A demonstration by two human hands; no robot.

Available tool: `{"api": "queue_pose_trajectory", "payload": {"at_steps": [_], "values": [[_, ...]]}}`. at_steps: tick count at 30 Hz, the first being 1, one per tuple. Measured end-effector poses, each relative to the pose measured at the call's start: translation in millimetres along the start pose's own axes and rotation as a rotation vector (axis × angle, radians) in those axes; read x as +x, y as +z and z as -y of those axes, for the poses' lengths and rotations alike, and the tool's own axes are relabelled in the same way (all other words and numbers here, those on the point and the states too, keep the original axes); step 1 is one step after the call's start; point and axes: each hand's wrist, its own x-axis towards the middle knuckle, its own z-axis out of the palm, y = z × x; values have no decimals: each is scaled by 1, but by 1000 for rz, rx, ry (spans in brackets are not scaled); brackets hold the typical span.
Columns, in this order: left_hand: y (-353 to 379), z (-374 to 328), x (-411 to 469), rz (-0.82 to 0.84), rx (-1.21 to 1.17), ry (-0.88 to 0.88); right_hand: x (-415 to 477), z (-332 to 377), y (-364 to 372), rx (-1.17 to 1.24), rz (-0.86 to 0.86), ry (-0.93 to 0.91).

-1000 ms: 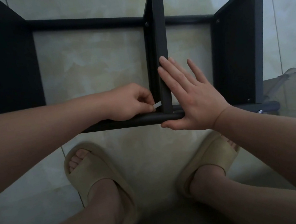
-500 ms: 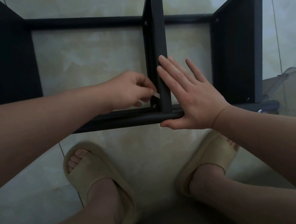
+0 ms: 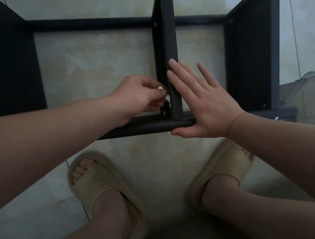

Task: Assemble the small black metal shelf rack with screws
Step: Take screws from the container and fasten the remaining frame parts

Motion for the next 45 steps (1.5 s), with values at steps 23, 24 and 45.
{"api": "queue_pose_trajectory", "payload": {"at_steps": [23,24,45], "values": [[2,1,-4,43,-162,-82,0,0,-1,8,9,3],[1,1,-4,50,-170,-99,0,1,-1,7,8,3],[-12,0,-3,189,83,-117,0,0,-1,-2,19,2]]}}
